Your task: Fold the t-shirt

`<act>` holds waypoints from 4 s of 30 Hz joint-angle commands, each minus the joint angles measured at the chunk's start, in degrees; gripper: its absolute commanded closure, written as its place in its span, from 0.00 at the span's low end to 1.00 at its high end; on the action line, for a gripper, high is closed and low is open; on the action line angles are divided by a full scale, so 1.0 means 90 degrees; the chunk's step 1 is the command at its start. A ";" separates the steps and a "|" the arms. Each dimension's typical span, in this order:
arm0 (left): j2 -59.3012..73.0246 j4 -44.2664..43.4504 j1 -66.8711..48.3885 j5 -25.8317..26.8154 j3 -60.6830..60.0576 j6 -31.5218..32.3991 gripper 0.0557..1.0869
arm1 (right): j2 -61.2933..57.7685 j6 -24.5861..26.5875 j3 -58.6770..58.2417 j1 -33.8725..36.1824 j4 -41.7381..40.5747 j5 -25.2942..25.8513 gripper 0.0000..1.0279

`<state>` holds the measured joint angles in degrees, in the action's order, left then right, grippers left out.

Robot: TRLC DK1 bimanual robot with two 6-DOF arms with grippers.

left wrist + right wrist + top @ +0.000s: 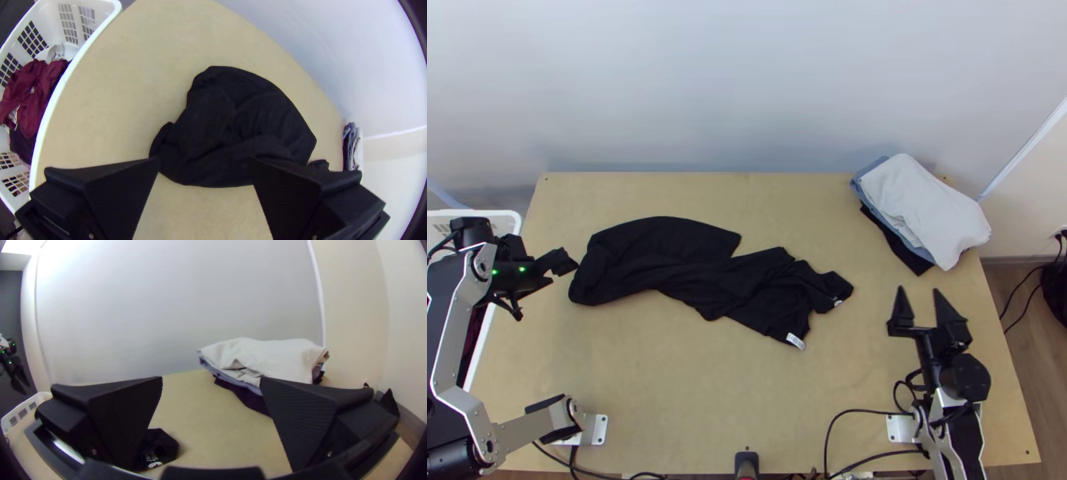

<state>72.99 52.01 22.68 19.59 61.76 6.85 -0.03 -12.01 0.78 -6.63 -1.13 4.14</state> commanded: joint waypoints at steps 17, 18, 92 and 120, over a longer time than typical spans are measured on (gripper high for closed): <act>-0.0014 0.0237 0.0459 0.0713 -0.0036 -0.0576 0.06 | -0.3073 -0.0101 0.1584 -0.0259 0.0857 -0.0314 0.04; -0.0034 0.0188 0.0469 0.0762 -0.0094 -0.0576 0.06 | -0.3512 -0.0121 0.1926 -0.0269 0.1004 -0.0333 0.04; -0.0649 -0.0261 -0.0039 0.0889 -0.0456 -0.0097 0.06 | -1.2438 -0.4085 0.9152 -0.2388 0.4090 -0.2198 0.97; -0.1030 0.0022 -0.0928 -0.0966 -0.1999 -0.3613 0.07 | -1.0240 -0.4124 0.9250 -0.2515 0.3348 -0.1720 0.97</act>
<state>63.70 51.75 14.83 11.40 47.05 -21.74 -93.58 -47.81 84.79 -28.99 29.56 -11.84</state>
